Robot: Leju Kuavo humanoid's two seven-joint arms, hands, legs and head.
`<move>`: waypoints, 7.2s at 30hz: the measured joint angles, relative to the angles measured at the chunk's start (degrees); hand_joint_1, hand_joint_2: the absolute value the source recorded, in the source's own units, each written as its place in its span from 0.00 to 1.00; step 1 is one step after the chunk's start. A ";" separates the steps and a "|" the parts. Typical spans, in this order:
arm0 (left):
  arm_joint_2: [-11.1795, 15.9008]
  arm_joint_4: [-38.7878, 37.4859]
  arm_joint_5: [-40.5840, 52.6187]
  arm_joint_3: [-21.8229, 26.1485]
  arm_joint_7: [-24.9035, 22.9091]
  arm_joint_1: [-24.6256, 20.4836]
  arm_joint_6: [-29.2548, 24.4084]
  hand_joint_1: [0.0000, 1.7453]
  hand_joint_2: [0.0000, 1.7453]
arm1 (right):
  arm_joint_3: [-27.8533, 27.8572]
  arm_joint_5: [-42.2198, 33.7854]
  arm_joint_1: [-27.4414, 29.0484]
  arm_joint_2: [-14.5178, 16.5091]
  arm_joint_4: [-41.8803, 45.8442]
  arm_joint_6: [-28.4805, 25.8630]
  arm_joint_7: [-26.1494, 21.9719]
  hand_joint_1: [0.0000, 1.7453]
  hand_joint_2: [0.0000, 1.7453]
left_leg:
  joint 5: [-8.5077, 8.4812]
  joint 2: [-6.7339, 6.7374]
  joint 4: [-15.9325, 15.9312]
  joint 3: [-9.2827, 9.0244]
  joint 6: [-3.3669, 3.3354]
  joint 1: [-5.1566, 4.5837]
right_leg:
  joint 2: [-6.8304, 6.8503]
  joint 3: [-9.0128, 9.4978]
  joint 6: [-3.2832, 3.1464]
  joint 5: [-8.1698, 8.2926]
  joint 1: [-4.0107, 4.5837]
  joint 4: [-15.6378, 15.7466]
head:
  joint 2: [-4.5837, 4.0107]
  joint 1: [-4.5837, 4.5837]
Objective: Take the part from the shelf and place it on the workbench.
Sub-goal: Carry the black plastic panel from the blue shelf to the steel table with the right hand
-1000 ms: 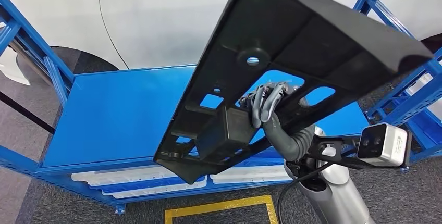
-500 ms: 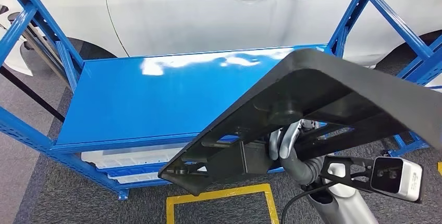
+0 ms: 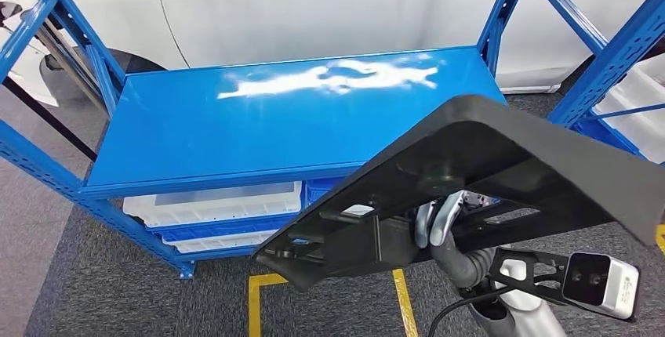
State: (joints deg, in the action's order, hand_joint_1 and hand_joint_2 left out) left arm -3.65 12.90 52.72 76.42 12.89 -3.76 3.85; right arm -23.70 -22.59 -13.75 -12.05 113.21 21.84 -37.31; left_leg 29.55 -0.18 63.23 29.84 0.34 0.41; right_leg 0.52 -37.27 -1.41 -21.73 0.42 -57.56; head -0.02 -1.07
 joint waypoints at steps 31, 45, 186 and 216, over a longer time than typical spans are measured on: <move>-0.04 0.22 0.46 -0.08 0.75 0.47 -1.01 0.00 0.00 | 0.53 1.07 2.41 0.55 0.45 -0.06 -0.19 1.00 1.00 | -0.55 0.39 -2.05 -1.00 0.43 0.10 | 0.03 0.46 0.34 -0.46 -0.45 -0.21 | 0.00 -0.02; 0.29 0.63 0.16 0.97 1.26 0.37 -1.69 0.00 0.00 | -1.12 0.74 -2.65 2.64 -4.42 -1.26 0.32 1.00 1.00 | -6.80 0.78 -6.68 5.11 -1.26 -0.15 | -0.25 3.24 2.82 -6.83 -1.29 -9.57 | 0.00 0.00; -1.27 -0.13 6.65 -0.05 5.51 -0.25 -0.87 0.00 0.00 | 7.90 11.93 7.61 5.26 8.39 2.47 -2.68 1.00 1.00 | -1.91 -5.10 -5.58 0.73 0.68 0.62 | -7.22 2.88 0.45 -3.21 -0.81 -0.63 | 0.00 -0.09; 1.61 -0.16 5.48 1.97 7.52 0.68 -0.46 0.00 0.00 | 11.98 -0.66 -7.33 3.51 -15.78 -0.12 1.60 1.00 1.00 | -3.11 -3.65 -5.01 2.56 1.02 0.63 | -6.41 2.64 0.44 -3.35 -0.72 -0.59 | 0.00 -0.09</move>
State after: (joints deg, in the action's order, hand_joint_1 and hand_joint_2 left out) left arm -2.04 12.73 58.21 78.39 20.41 -3.08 3.39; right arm -11.72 -23.25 -21.09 -8.54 97.43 21.72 -35.70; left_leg 26.44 -3.83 58.22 32.40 1.36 1.04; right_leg -5.89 -34.63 -0.97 -25.08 -0.30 -58.16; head -0.02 -1.16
